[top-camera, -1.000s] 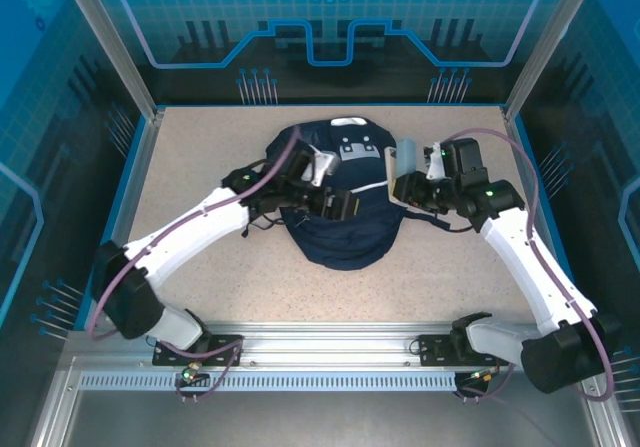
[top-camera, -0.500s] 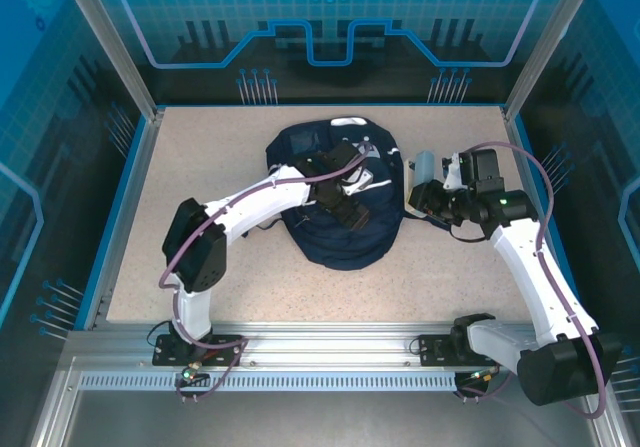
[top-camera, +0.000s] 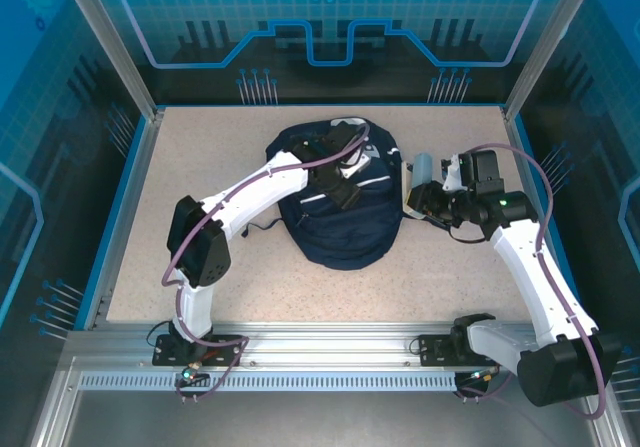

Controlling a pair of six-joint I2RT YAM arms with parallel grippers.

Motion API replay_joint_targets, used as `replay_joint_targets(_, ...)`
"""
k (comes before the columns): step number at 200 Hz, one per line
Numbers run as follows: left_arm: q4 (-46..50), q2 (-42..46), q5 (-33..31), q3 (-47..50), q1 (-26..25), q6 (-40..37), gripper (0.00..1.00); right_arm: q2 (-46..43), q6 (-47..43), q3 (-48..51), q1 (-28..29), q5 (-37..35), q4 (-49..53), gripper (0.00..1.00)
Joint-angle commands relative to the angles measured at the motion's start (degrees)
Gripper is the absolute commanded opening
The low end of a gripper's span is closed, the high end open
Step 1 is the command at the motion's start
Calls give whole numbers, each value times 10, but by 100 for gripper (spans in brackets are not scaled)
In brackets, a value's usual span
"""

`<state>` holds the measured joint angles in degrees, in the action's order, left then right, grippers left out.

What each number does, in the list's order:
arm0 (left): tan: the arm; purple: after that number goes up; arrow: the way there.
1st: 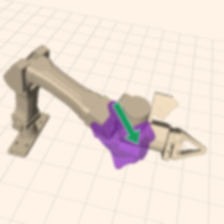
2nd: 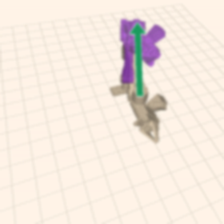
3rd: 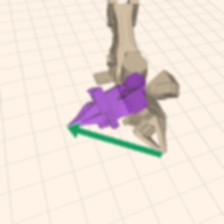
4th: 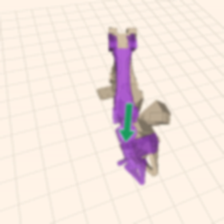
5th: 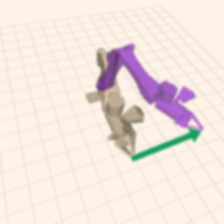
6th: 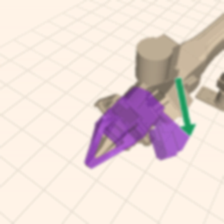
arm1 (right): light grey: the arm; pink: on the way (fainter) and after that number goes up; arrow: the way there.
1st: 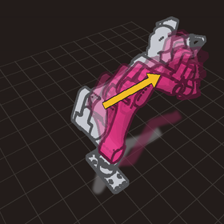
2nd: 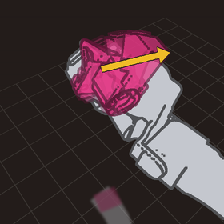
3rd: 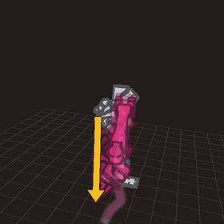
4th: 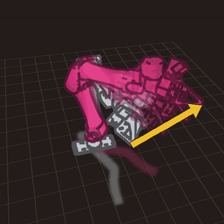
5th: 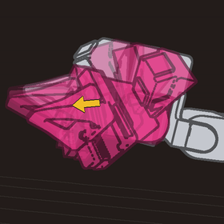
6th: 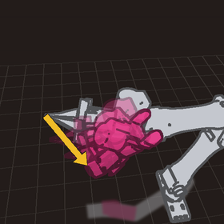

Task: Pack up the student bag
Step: Open the student bag at the center of the table.

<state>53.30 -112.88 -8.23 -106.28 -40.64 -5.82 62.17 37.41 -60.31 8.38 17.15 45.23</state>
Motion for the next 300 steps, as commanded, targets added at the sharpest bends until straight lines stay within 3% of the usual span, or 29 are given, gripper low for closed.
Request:
replay_joint_targets(1,6,13,-3,-8,9,-26,53,-14,8,8,-8,33,-25,24)
replay_joint_targets(43,-9,-7,-2,19,9,-71,45,-14,17,19,-8,53,-29,24)
replay_joint_targets(101,-82,-6,-59,59,-4,-113,45,-15,23,22,-8,54,-27,24)
replay_joint_targets(133,-99,-7,-59,68,-10,-152,45,-18,24,23,-8,52,-20,24)
replay_joint_targets(166,-59,-9,-15,67,-12,-194,55,-22,24,22,-8,51,-15,24)
replay_joint_targets(191,-35,-18,-18,68,-11,-209,63,-25,26,23,-8,50,-16,25)
replay_joint_targets(238,-69,-8,-36,56,-12,-185,30,-24,28,24,-7,54,-14,25)
replay_joint_targets(266,-107,24,-43,53,-11,-161,15,-28,34,23,-8,59,0,25)
replay_joint_targets(300,-164,63,-78,39,-15,-89,7,-30,48,28,-4,104,6,25)
